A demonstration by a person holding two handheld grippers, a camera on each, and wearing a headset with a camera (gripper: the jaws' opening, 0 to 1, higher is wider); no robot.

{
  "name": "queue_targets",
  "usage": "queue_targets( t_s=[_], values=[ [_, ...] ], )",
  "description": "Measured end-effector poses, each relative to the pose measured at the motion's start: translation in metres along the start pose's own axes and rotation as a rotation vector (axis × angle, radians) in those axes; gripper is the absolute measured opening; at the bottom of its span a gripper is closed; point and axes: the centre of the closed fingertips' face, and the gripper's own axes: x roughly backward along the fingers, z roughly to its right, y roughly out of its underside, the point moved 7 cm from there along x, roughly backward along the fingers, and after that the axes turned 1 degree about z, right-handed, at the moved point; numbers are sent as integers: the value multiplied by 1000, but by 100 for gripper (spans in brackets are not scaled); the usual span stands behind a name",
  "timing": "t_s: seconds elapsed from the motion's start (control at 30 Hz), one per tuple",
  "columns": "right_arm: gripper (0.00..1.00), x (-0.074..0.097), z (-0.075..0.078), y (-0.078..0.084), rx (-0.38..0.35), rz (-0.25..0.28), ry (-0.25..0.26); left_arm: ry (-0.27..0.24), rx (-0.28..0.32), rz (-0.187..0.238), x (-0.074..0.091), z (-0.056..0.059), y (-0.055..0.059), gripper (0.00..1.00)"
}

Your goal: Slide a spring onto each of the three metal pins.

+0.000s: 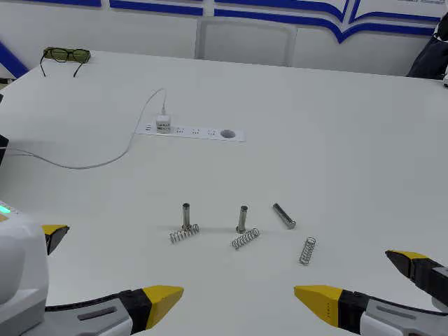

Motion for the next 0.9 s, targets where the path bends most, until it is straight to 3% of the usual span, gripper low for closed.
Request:
queue_targets(
  t_s=[0.17,0.9],
  values=[
    [97,1,2,0,-1,4,9,4,13,22,0,0,-1,100],
    [97,3,3,0,4,4,15,8,19,11,-1,0,0,100]
  ],
)
